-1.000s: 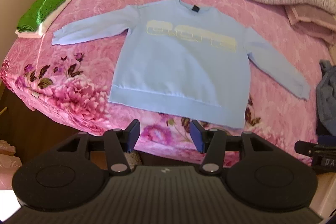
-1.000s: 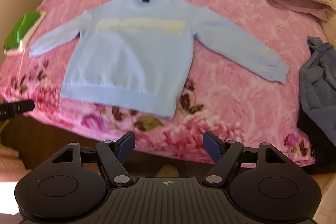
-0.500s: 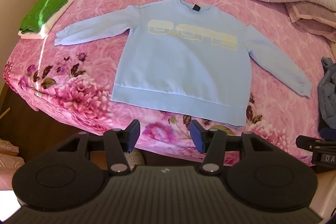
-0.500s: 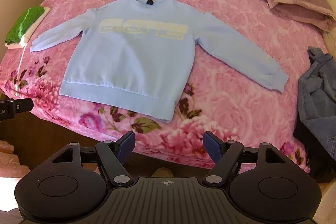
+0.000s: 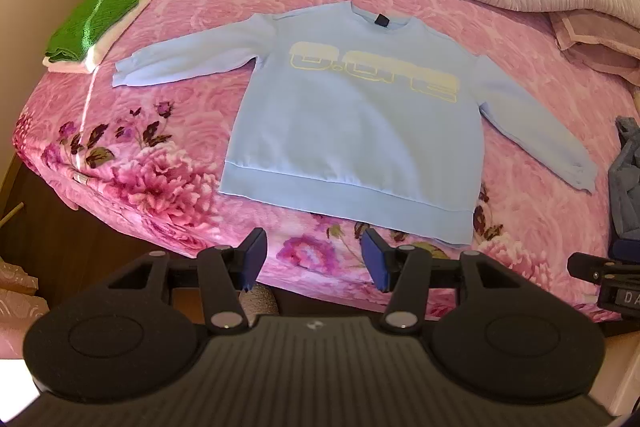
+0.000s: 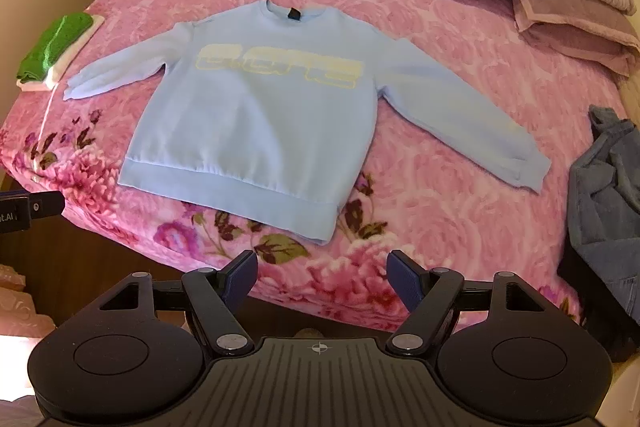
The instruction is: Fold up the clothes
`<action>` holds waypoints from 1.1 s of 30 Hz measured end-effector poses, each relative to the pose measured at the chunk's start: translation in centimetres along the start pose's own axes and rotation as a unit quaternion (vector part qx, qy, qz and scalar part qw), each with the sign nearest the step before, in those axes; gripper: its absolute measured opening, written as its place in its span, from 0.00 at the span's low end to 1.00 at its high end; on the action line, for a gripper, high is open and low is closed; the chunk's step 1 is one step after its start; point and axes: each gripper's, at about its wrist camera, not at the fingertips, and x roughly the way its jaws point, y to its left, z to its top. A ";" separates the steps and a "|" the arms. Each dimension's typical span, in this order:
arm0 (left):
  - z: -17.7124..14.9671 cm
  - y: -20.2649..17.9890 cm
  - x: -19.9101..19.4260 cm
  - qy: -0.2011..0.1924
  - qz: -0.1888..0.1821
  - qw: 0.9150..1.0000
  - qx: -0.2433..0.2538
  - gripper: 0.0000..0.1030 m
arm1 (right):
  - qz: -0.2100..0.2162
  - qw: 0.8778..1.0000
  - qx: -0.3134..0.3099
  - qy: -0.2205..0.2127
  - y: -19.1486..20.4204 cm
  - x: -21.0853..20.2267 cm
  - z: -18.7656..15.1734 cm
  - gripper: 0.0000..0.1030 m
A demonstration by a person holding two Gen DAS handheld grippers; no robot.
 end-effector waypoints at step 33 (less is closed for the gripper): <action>6.1 4.4 7.2 0.020 -0.008 0.999 -0.031 0.47 | -0.014 0.992 0.099 -0.082 -2.9 3.2 7.3 0.72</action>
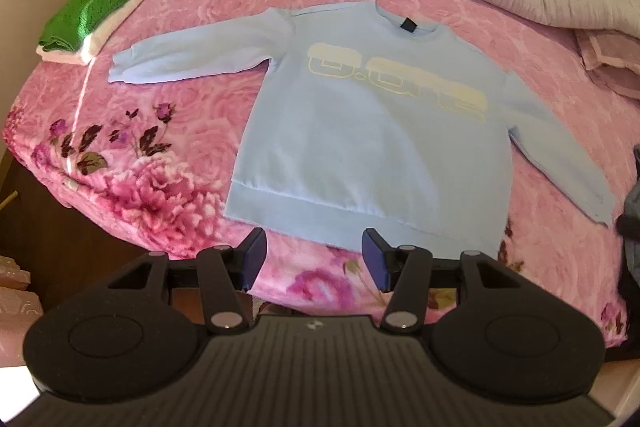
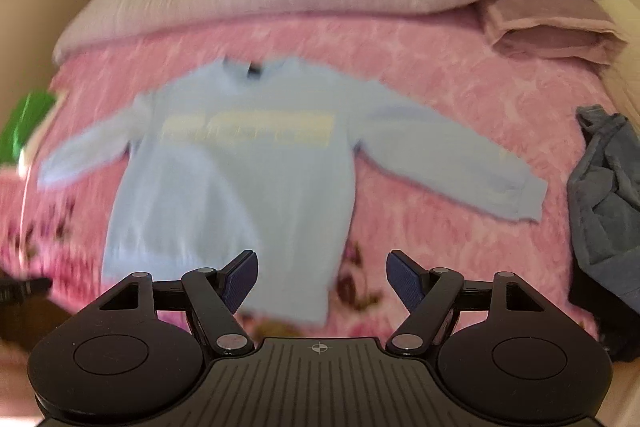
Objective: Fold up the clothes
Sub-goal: 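Grasp a sleeve cuff with the left gripper and lift it toward the body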
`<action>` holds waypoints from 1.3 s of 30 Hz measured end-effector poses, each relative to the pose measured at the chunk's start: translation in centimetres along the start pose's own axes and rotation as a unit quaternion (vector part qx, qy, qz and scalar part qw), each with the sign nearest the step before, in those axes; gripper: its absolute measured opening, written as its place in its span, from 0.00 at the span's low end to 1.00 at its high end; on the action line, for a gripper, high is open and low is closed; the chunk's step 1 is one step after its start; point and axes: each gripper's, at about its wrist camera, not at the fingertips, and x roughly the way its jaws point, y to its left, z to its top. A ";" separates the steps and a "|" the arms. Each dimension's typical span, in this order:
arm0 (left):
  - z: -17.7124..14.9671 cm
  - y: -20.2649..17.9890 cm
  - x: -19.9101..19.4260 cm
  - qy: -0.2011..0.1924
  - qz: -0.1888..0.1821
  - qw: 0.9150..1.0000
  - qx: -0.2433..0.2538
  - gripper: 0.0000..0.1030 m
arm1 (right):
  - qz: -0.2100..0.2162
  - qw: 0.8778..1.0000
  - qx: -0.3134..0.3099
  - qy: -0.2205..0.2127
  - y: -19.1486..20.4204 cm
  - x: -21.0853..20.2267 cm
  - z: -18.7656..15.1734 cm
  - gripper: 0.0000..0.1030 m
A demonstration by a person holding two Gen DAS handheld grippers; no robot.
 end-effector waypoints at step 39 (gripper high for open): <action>14.1 40.6 32.7 -0.124 -0.088 0.837 -0.526 0.35 | -0.098 0.985 0.129 0.063 12.7 26.5 7.0 0.72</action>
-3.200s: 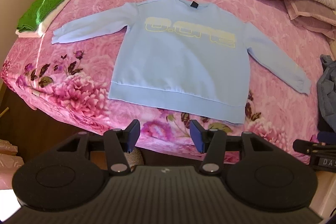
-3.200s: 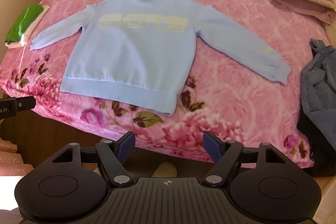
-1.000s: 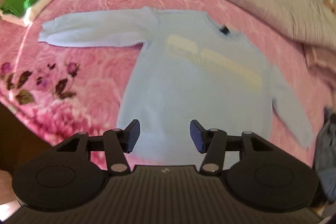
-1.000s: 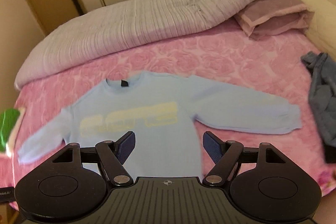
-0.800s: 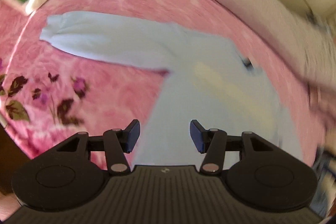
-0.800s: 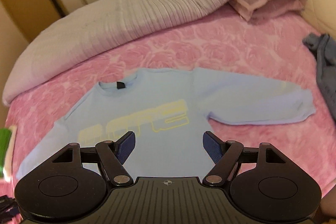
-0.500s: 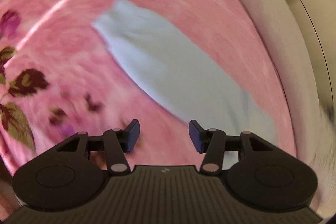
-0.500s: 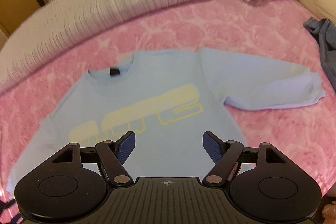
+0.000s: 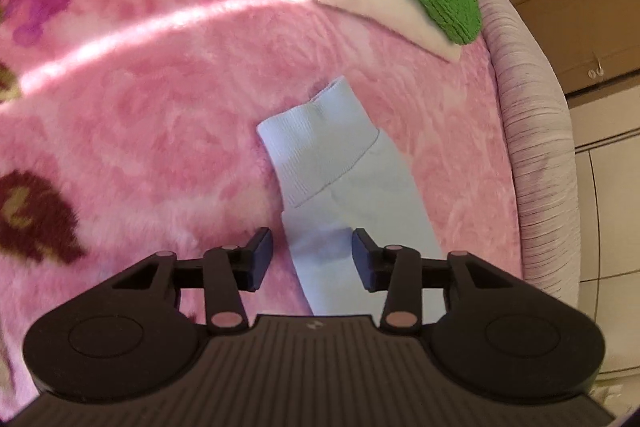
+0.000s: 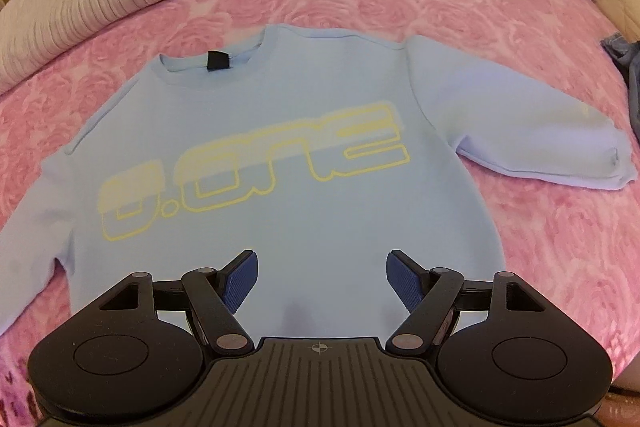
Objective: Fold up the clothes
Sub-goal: 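Grasp a sleeve cuff with the left gripper and lift it toward the body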
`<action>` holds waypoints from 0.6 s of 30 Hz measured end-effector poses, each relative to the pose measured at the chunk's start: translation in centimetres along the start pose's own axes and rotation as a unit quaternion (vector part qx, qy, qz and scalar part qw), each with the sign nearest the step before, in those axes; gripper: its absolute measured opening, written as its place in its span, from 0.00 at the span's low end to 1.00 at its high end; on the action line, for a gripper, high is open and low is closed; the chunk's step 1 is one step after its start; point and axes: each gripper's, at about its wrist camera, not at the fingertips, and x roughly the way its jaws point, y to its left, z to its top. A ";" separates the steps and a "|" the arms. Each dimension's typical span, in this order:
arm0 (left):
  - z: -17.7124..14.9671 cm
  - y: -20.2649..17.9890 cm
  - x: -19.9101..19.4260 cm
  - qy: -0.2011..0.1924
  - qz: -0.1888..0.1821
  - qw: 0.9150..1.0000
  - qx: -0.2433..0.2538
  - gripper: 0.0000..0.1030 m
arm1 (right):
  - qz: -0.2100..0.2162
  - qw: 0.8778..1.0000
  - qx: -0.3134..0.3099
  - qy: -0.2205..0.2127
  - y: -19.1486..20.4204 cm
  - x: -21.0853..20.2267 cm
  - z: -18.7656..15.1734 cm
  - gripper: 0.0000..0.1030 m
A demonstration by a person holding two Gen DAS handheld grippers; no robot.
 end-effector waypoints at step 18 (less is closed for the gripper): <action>-24.1 -23.9 -10.1 0.081 -0.313 0.839 0.438 0.08 | -0.026 0.996 0.075 -0.036 -15.7 -0.8 2.1 0.72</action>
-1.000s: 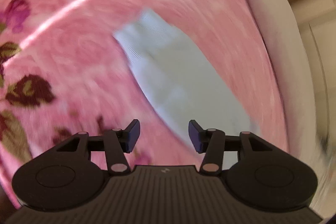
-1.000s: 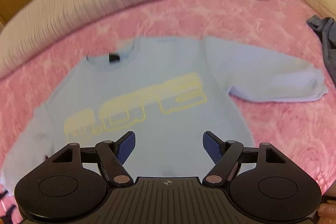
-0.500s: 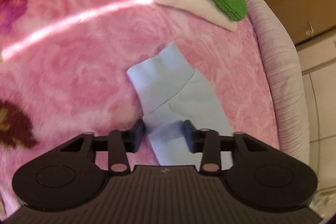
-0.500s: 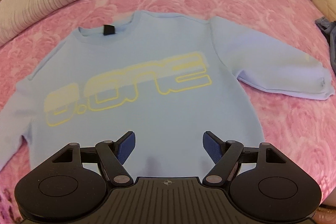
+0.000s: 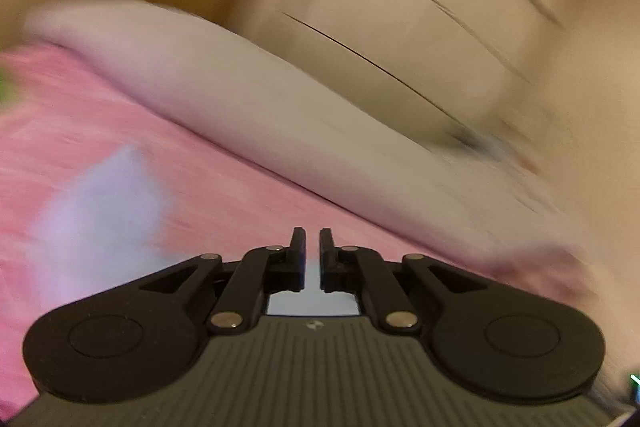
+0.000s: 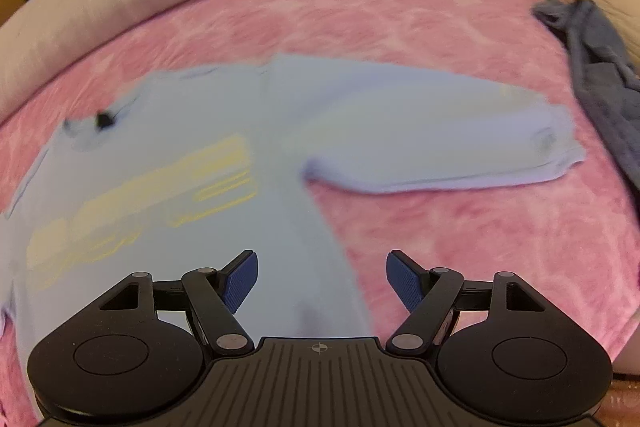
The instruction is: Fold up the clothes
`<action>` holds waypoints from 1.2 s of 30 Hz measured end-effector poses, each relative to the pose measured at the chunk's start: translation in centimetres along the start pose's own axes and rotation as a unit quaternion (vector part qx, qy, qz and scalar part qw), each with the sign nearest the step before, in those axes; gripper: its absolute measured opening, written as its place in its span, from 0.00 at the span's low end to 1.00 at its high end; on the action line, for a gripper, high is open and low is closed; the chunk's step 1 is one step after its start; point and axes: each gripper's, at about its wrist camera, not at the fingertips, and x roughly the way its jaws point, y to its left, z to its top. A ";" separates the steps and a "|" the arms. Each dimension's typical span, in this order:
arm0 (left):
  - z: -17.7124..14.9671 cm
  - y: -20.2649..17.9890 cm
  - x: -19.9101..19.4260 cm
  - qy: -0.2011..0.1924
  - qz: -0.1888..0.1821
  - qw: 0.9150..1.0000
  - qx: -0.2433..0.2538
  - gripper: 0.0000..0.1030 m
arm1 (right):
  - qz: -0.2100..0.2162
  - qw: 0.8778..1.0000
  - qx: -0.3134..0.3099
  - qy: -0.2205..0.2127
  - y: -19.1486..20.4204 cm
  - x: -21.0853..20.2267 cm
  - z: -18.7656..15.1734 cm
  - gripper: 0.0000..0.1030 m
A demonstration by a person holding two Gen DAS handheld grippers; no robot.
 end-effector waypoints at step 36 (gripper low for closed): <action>1.9 22.4 -1.8 0.173 0.287 0.933 -0.135 0.34 | 0.376 0.901 -0.159 0.149 36.1 10.7 -2.3 0.26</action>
